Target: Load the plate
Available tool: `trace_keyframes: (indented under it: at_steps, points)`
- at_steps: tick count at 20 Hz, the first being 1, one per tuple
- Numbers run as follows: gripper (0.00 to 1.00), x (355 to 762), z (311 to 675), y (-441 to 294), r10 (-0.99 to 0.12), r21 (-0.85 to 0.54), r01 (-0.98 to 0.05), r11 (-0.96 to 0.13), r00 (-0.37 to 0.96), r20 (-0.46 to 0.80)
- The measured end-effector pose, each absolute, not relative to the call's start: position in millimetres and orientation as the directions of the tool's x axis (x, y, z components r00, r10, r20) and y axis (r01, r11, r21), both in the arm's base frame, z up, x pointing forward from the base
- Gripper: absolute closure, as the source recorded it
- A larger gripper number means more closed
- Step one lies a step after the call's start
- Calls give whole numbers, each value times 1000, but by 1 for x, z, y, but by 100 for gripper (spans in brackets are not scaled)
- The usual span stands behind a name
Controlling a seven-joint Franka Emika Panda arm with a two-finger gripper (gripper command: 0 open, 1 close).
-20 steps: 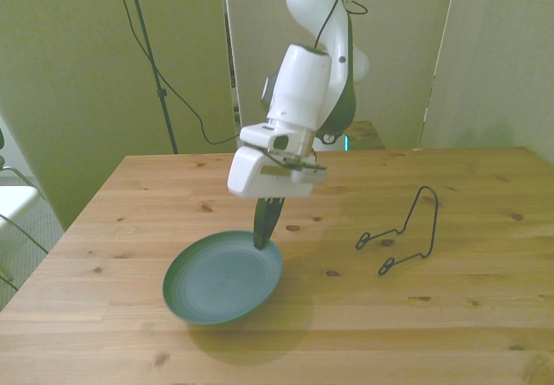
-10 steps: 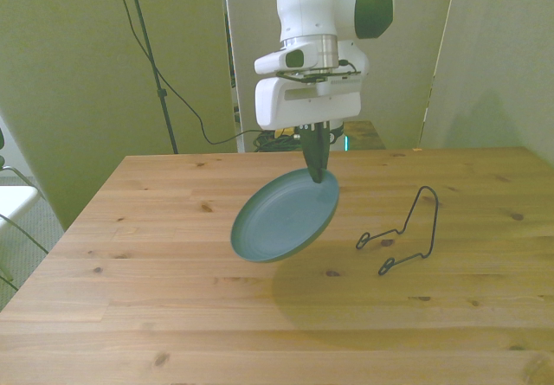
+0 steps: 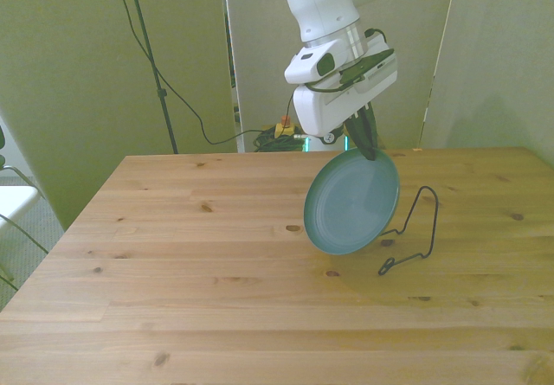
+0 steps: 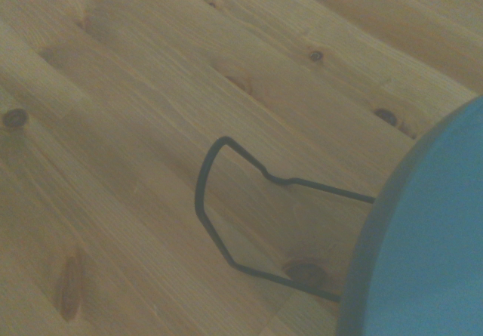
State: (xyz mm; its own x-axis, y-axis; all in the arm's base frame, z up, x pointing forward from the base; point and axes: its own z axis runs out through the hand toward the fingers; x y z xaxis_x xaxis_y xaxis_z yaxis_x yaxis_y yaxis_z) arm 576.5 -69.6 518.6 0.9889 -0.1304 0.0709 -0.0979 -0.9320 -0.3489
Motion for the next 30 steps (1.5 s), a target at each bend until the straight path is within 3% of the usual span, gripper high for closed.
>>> trace_keyframes:
  at_steps: [8,17,30]
  points:
    - [100,576,522,-67,-118,-470,-65,-880,989,86]
    - [100,570,516,-49,-13,-609,48,-792,995,95]
    - [100,576,491,-40,40,-687,89,-721,995,86]
